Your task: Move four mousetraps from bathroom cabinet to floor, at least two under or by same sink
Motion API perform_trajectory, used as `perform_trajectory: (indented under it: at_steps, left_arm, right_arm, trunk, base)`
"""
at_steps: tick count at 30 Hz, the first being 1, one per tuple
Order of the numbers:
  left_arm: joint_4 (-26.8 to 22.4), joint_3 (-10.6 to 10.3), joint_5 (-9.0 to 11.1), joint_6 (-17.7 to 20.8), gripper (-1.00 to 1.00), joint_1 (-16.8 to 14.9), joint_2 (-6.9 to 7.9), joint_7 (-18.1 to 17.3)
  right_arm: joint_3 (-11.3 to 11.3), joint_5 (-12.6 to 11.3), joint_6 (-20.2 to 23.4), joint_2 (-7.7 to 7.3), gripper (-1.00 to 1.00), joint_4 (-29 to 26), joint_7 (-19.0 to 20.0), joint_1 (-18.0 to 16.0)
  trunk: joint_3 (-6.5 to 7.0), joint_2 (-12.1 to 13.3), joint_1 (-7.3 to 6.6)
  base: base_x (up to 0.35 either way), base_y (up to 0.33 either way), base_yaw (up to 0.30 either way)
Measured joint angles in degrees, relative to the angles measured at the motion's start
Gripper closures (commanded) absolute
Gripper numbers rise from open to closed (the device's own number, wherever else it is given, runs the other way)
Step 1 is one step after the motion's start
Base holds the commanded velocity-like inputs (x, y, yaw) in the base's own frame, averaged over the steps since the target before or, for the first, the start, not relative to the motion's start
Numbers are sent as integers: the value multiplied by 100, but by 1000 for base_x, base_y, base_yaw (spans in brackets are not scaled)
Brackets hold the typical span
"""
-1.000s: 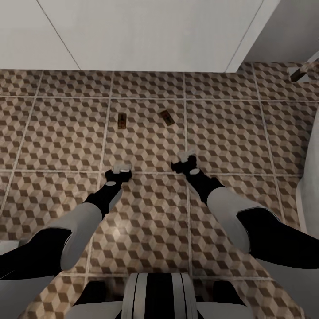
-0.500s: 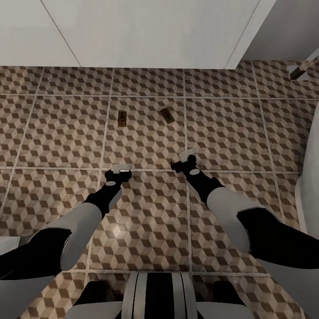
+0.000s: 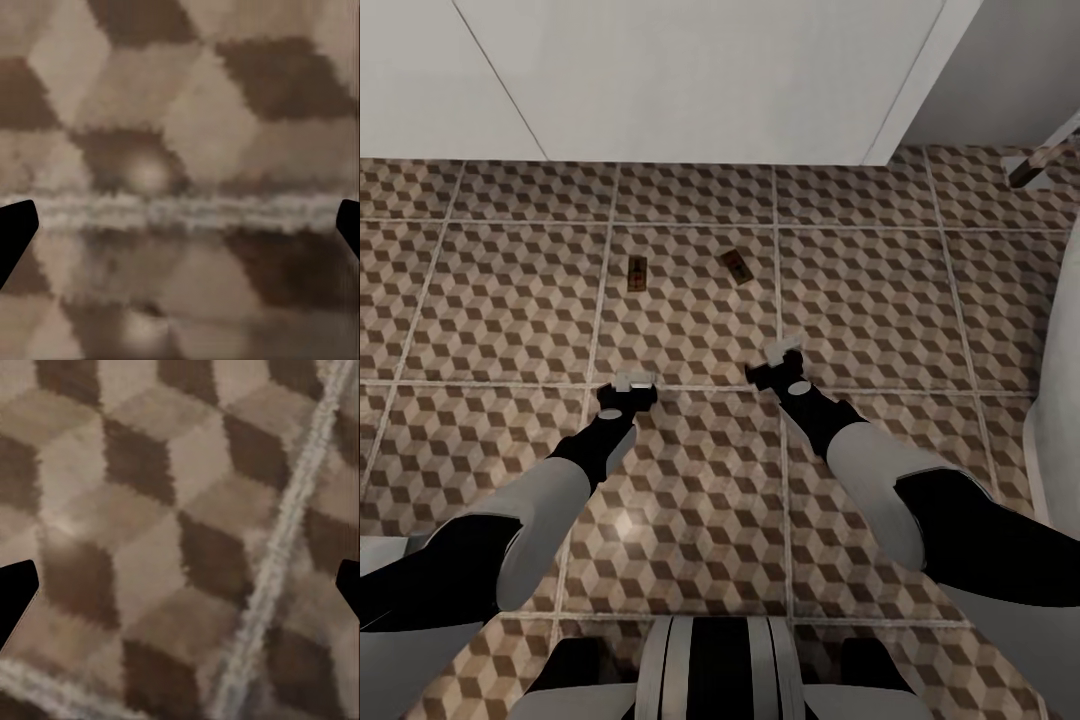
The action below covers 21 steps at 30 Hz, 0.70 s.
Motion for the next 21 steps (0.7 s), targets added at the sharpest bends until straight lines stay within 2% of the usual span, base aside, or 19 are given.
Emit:
perform_trajectory:
  at_steps: [21]
  left_arm:
    - [6, 0, 2, 1, -100, 39, 0, 0]
  right_arm:
    - [0, -2, -7, 0, -100, 7, 0, 0]
  trunk:
    - [465, 28, -54]
  base:
    - [0, 0, 0]
